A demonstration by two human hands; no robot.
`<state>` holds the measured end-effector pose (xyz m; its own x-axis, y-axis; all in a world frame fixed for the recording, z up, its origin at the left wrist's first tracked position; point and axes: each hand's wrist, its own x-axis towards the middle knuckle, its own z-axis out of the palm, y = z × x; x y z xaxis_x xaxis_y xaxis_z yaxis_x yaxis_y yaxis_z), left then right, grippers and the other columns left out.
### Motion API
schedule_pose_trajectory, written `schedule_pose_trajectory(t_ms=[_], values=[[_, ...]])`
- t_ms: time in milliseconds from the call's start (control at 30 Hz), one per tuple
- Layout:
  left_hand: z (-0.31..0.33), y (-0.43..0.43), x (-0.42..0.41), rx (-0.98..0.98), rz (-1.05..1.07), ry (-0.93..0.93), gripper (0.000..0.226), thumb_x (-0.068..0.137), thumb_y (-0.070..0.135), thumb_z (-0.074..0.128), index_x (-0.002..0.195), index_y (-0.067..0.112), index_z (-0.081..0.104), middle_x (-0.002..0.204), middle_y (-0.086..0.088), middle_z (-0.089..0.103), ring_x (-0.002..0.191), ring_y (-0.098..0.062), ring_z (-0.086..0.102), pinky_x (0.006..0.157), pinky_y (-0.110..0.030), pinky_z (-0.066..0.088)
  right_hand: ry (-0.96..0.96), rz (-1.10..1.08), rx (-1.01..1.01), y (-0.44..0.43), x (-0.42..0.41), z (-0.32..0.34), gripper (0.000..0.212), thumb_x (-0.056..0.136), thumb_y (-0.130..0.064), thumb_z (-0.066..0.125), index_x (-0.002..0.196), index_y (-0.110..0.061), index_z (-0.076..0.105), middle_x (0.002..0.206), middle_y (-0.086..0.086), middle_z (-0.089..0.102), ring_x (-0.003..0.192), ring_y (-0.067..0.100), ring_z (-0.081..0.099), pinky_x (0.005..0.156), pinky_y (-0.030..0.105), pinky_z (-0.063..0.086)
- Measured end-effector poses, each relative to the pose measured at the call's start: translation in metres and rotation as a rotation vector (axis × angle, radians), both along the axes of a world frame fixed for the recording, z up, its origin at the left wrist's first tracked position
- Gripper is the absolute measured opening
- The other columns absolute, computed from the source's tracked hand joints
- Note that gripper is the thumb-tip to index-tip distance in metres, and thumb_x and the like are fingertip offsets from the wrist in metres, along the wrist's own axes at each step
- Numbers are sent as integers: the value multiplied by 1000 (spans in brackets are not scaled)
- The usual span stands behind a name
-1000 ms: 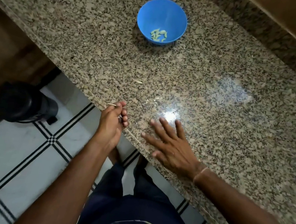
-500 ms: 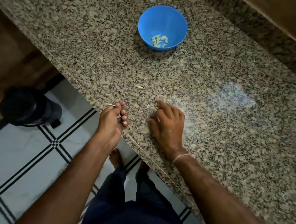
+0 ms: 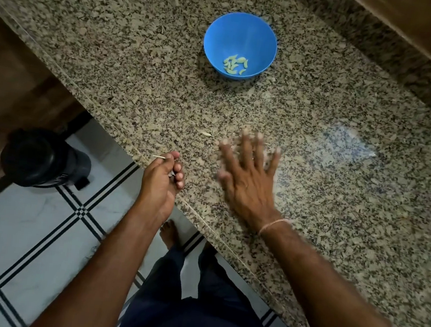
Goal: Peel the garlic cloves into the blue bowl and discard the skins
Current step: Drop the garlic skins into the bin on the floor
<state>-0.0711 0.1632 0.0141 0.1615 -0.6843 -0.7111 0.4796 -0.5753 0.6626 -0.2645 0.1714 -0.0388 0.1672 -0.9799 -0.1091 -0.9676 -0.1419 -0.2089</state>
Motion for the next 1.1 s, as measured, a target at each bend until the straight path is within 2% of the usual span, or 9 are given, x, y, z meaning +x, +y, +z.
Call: schedule_pose_trajectory(t_ms=[133,267,500,600,667,800,900,1033,1100], values=[[-3,-3,-5,7,-8,29,20,112,13,38,103,12,56,67,3,49,53,-7,44,45,-19,37,-9,208,44,20,41,-2,68,106,-63,20,166,-38,1,173,6,-20,159,33,-18,122,71,0],[-4,-6,-5,-3,-26,19,20,112,12,38,104,13,56,68,4,49,54,-7,43,47,-19,36,-41,-28,47,-5,25,-6,70,104,-61,20,166,-36,0,173,7,-17,159,32,-16,123,70,-6],[-8,-2,-10,-13,-56,31,23,112,10,37,101,13,57,69,3,48,54,-7,43,46,-18,36,26,-288,28,-39,-85,-9,72,108,-58,17,166,-25,-8,173,8,-19,159,31,-16,121,72,-1],[-9,-2,-16,1,-69,36,24,112,9,36,102,12,58,68,3,50,53,-7,44,46,-18,36,69,-108,32,-45,-72,-9,74,107,-60,25,166,-28,-5,173,8,-16,160,32,-14,122,72,-4],[-9,-2,-19,3,-78,34,24,112,9,36,103,12,57,67,3,50,53,-7,43,46,-19,35,79,20,14,-37,-50,-8,74,105,-61,23,167,-28,-2,174,9,-13,160,32,-11,122,72,-3],[-12,-4,-18,3,-92,44,23,112,12,38,104,11,59,66,4,51,53,-7,43,47,-19,35,-52,71,34,-38,-43,-3,70,107,-55,21,167,-27,-3,174,4,-15,160,26,-15,125,65,-9],[-16,-4,-15,-3,-86,44,21,112,11,38,107,10,58,66,4,51,53,-7,43,46,-19,35,-35,204,18,-78,-54,4,78,104,-64,5,167,-18,0,175,6,-7,161,24,-9,128,60,-2],[-21,1,-13,6,-89,32,20,112,12,39,107,11,58,67,4,51,54,-7,43,47,-19,36,20,489,75,-112,-48,5,79,105,-65,17,167,-18,3,175,6,1,162,24,-3,128,58,4],[-21,4,-14,8,-92,19,20,112,12,39,104,11,58,66,4,51,53,-7,44,46,-19,36,0,518,95,-94,-44,0,82,101,-68,10,167,-19,1,175,4,-1,162,22,-5,129,57,5]])
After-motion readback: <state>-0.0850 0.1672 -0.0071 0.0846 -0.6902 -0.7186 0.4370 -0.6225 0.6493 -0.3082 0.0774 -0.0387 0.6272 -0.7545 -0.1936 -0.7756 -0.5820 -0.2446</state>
